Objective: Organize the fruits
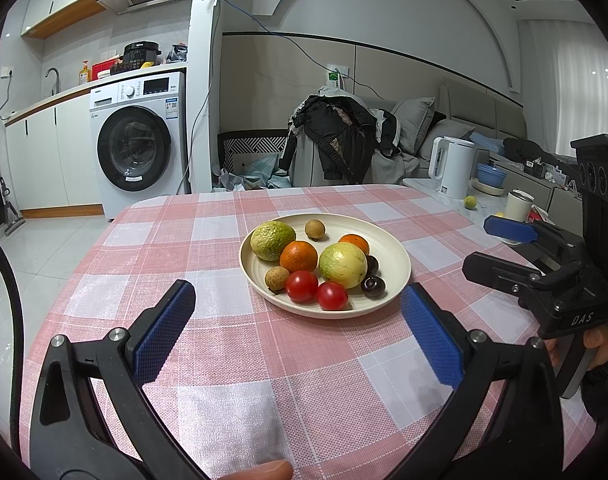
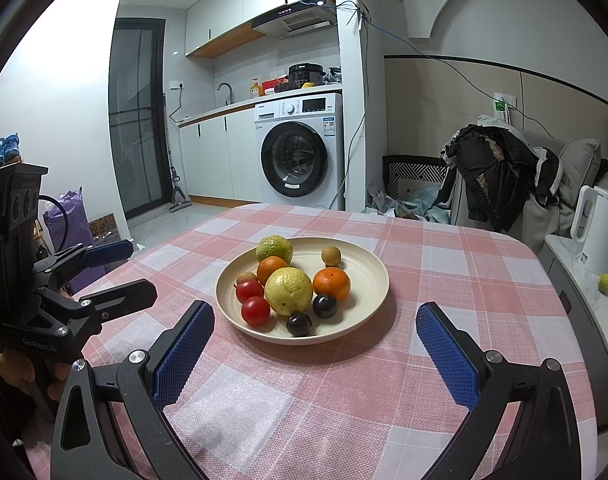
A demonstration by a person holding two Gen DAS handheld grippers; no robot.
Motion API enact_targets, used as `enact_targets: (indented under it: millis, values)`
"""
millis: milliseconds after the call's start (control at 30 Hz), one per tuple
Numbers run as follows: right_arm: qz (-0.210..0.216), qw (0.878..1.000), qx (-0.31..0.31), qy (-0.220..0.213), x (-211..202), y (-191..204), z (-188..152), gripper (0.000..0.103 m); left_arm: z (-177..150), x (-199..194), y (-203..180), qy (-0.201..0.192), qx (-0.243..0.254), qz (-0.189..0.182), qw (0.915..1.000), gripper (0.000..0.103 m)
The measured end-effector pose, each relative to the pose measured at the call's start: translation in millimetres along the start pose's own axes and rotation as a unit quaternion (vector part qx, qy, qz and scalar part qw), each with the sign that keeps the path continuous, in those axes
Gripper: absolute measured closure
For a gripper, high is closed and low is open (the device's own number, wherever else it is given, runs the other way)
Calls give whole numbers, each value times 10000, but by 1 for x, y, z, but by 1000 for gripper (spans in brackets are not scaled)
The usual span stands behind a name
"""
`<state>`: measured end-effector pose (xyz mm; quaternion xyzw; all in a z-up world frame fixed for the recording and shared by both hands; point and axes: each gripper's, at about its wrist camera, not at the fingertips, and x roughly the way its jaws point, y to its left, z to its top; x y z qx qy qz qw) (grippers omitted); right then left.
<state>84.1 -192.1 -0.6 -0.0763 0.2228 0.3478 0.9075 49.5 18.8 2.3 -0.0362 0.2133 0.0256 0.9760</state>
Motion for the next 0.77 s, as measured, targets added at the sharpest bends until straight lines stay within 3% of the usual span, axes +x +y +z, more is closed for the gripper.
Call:
enact_targets:
  millis: [767]
  values:
    - [8, 10000, -9, 5, 1, 0, 0, 0, 1, -3, -7, -119, 57, 33, 9999, 0]
